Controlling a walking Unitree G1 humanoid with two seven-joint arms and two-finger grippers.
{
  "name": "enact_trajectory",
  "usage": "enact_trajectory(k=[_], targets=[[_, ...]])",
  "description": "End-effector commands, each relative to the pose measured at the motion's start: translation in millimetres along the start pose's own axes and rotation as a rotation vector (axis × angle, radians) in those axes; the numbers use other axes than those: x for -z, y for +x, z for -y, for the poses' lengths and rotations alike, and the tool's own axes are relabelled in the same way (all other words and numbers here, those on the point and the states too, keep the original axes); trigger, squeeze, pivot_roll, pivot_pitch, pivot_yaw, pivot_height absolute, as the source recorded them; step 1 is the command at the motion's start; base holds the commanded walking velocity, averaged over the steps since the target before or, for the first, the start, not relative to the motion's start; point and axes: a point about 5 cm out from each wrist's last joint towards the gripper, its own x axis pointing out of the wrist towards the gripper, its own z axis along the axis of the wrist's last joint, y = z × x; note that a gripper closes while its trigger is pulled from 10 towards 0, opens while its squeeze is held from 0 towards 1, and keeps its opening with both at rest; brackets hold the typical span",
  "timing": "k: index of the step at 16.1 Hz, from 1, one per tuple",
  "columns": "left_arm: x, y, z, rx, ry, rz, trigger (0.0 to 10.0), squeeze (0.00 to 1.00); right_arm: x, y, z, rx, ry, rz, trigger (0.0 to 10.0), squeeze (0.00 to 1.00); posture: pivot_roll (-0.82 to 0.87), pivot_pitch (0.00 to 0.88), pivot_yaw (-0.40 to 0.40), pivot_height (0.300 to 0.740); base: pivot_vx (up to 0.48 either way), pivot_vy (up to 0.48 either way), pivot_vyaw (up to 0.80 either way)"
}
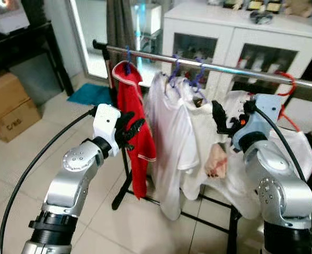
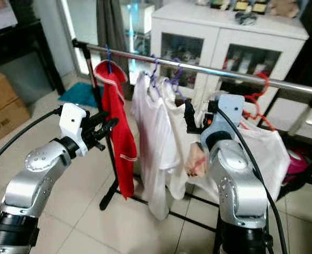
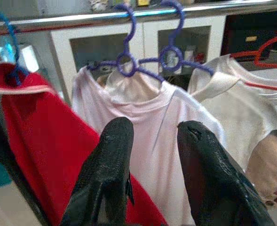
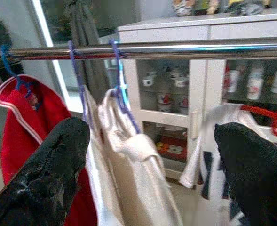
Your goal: Hang hanger
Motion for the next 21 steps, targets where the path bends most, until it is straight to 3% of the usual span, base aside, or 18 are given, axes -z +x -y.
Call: enact_trajectory(k=[1, 5, 7, 11, 14, 17, 19, 21], targets=[[-1.2, 2.2, 1.6, 0.004, 0.004, -0.004, 10.0, 0.00, 1.8, 0.9, 3.3, 0.024, -0.003, -0.002, 10.0, 0.00, -0.15, 0.000, 0.028, 0.740, 0.315, 0.000, 0.00], [-0.6, 2.6, 2.6, 0.009, 0.006, -0.006, 10.0, 0.00, 1.8, 1.7, 1.0, 0.016, -0.006, 0.001, 10.0, 0.00, -0.15, 0.000, 0.023, 0.740, 0.317, 0.000, 0.00], [-0.5, 1.7, 2.1, 0.008, 0.010, -0.006, 10.0, 0.00, 2.2, 2.8, -1.3, -0.005, -0.055, -0.008, 10.0, 0.00, -0.15, 0.000, 0.018, 0.740, 0.315, 0.000, 0.00], [-0.6, 0.1, 2.6, 0.014, 0.023, -0.007, 10.0, 0.00, -0.7, 4.5, -1.1, -0.012, -0.060, 0.009, 10.0, 0.00, -0.15, 0.000, 0.014, 0.740, 0.312, 0.000, 0.60], [-1.0, -4.5, 10.5, 0.117, 0.024, 0.003, 10.0, 0.00, -4.7, 7.3, 1.9, -0.031, -0.139, -0.020, 10.0, 0.00, -0.15, 0.000, 0.013, 0.740, 0.000, 0.000, 0.00], [-2.2, -7.7, 13.0, 0.172, 0.023, 0.007, 10.0, 0.00, -4.5, 15.5, 9.0, 0.030, -0.170, -0.047, 10.0, 0.00, -0.15, 0.000, 0.010, 0.740, 0.000, 0.000, 0.00], [-1.0, -11.7, 13.1, 0.222, 0.021, -0.014, 10.0, 0.00, -6.6, 23.6, 17.2, 0.116, -0.148, -0.073, 10.0, 0.00, -0.14, 0.000, 0.007, 0.740, 0.000, 0.000, 0.00], [0.5, -14.4, 16.7, 0.288, 0.008, -0.027, 10.0, 0.00, -8.1, 36.1, 10.6, 0.051, -0.081, -0.093, 10.0, 0.00, -0.15, 0.000, 0.013, 0.740, 0.000, 0.000, 0.00]])
